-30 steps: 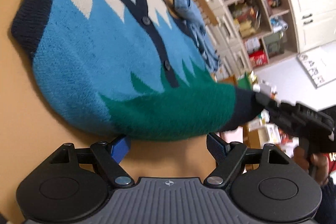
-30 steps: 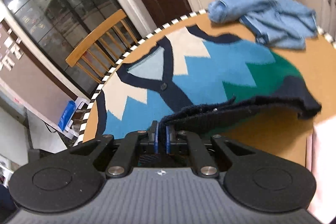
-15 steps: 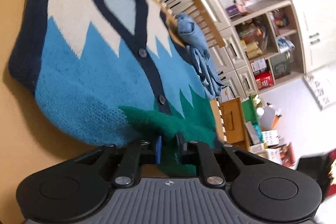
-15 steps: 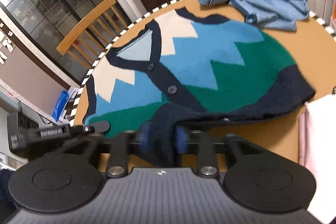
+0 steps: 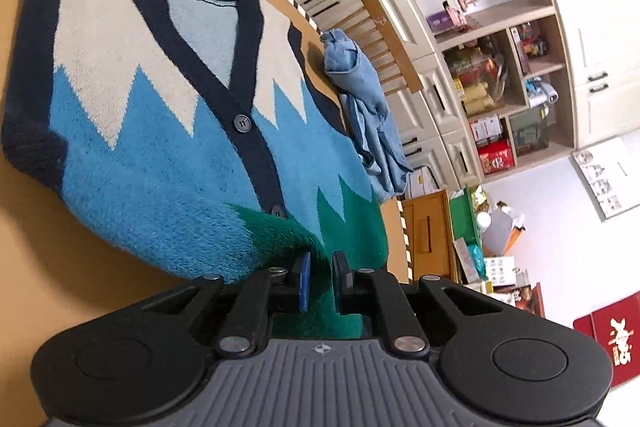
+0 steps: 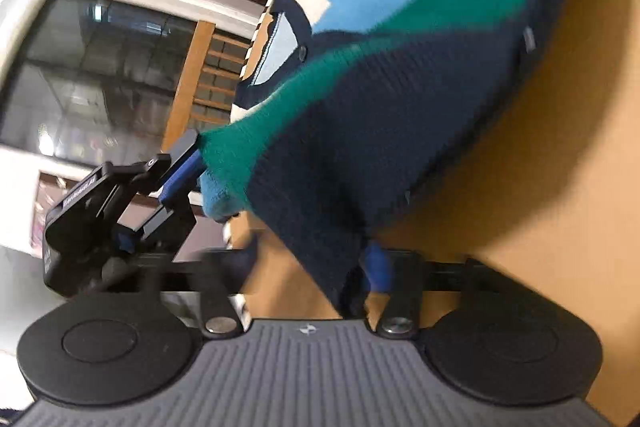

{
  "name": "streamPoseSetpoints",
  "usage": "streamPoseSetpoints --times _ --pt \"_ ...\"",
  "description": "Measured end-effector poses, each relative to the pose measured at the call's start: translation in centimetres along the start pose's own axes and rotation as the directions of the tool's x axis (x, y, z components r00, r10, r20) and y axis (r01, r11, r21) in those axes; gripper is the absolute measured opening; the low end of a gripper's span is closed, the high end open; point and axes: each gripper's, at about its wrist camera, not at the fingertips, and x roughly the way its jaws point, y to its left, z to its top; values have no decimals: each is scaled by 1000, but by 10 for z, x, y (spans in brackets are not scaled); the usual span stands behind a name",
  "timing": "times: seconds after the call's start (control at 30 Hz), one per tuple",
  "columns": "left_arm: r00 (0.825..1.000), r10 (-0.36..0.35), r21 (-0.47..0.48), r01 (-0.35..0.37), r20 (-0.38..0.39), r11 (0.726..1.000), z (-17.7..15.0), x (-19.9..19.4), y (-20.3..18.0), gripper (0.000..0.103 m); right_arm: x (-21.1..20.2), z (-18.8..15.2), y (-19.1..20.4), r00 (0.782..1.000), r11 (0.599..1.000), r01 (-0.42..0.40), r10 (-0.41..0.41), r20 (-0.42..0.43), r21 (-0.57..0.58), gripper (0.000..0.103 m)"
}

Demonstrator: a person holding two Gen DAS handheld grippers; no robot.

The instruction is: Fold clothes

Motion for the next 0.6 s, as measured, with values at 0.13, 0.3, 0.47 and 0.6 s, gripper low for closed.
streamPoseSetpoints --times 0.13,0.3,0.47,0.6 --pt "998 4 63 0 -57 998 -1 -16 -13 21 -21 -9 28 1000 992 18 -21 -23 -126 11" --pt "998 14 206 0 -65 979 -6 -52 -37 49 -62 -16 54 992 988 32 -50 -119 -153 11" --pt "972 212 322 -171 -97 931 -22 -33 -31 51 -55 -41 34 926 965 205 -245 -288 -162 12" --pt "901 427 415 -363 -71 834 -41 -3 -22 51 -64 -42 38 858 887 342 -430 -281 -312 19"
